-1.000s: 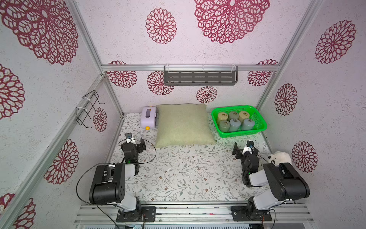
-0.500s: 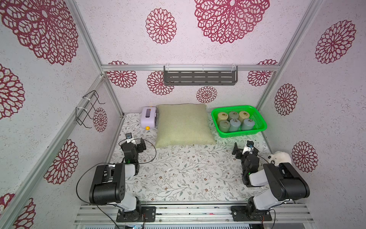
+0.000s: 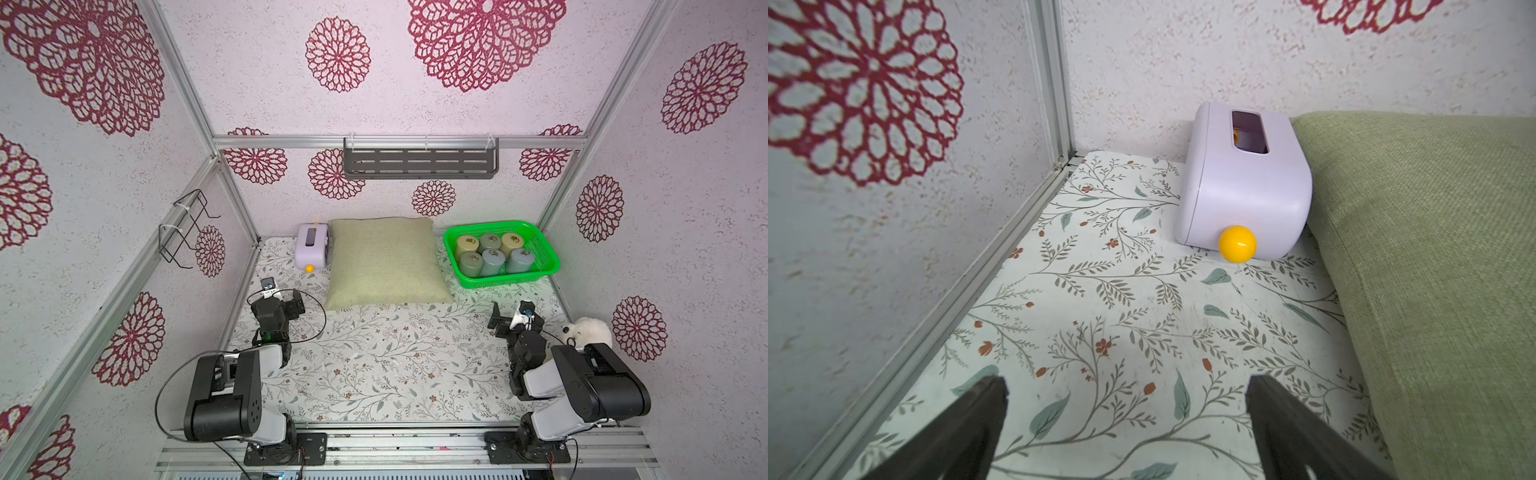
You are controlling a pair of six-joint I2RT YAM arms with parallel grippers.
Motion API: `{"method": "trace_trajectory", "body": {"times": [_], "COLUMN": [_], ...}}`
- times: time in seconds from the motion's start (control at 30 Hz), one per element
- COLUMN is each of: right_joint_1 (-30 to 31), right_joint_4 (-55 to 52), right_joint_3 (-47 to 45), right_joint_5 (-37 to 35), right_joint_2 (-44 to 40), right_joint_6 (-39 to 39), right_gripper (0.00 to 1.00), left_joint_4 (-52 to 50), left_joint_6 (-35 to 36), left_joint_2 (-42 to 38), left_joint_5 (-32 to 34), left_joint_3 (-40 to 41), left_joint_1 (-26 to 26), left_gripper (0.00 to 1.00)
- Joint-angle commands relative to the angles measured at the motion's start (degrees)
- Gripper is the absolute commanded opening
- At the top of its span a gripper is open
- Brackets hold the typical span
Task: Take the tea canister out of the basket
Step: Move the basket to the center of the board.
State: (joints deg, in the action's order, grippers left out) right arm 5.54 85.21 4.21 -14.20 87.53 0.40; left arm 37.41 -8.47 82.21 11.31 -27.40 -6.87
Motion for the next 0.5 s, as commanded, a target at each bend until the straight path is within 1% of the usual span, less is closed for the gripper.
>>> {"method": "trace_trajectory", "body": {"times": [0.0, 0.03, 0.07, 0.1, 0.13, 0.17, 0.2, 0.23, 0.27, 0.3, 0.33, 0.4, 0.47], "right_joint_1": [0.69, 0.93, 1.25, 1.56, 1.79, 2.05, 2.02, 1.93, 1.91, 1.93, 1.91, 1.93, 1.84], "right_joint_4": [7.04, 6.01, 4.26, 1.67, -2.02, -9.46, -21.54, -30.52, -37.05, -41.38, -43.62, -45.7, -42.81], "right_joint_3": [-1.98, -2.16, -2.27, -2.21, -1.61, 0.38, 4.06, 8.06, 11.47, 14.14, 15.82, 17.64, 15.92], "right_joint_5": [-2.28, -2.58, -3.05, -3.14, -2.84, -2.84, -3.68, -4.49, -3.6, -1.33, 0.42, 1.07, 1.14], "right_joint_2": [-4.18, -5.72, -8.03, -10.79, -13.37, -17.03, -20.5, -22.12, -22.93, -23.27, -23.35, -24.01, -26.45], "right_joint_6": [-1.3, -1.52, -1.63, -1.74, -1.89, -0.62, 3.63, 6.67, 8.07, 8.85, 9.39, 14.52, 21.04], "right_gripper": [0.99, 0.99, 0.99, 0.99, 0.99, 0.99, 0.99, 0.99, 0.99, 0.99, 0.99, 0.99, 0.99], "left_joint_4": [-14.06, -15.7, -21.23, -28.24, -32.38, -35.66, -38.94, -41.15, -43.54, -44.66, -45.28, -46.5, -47.62], "left_joint_6": [-3.93, -6.61, -12.6, -17.52, -18.9, -18.67, -19.12, -20.32, -21.26, -21.28, -21.67, -23.72, -27.62], "left_joint_2": [-5.6, -6.23, -7.24, -8.57, -9.42, -10.12, -10.72, -11.09, -11.51, -11.91, -12.42, -13.49, -14.24], "left_joint_5": [5.17, 7.79, 12.62, 15.19, 14.42, 11.29, 10.01, 9.73, 8.37, 6.15, 4.06, 0.7, -1.27], "left_joint_3": [-7.23, -8.94, -11.71, -15.11, -17.57, -19.84, -21.9, -23.49, -25.02, -26.11, -26.65, -27.63, -28.32], "left_joint_1": [-0.29, -0.3, -0.4, -0.66, -1.28, -1.85, -1.99, -1.99, -2.06, -2.02, -2.04, -1.92, -1.41], "left_gripper": [0.97, 0.97, 0.98, 0.97, 0.97, 0.97, 0.97, 0.97, 0.97, 0.97, 0.97, 0.97, 0.97]}}
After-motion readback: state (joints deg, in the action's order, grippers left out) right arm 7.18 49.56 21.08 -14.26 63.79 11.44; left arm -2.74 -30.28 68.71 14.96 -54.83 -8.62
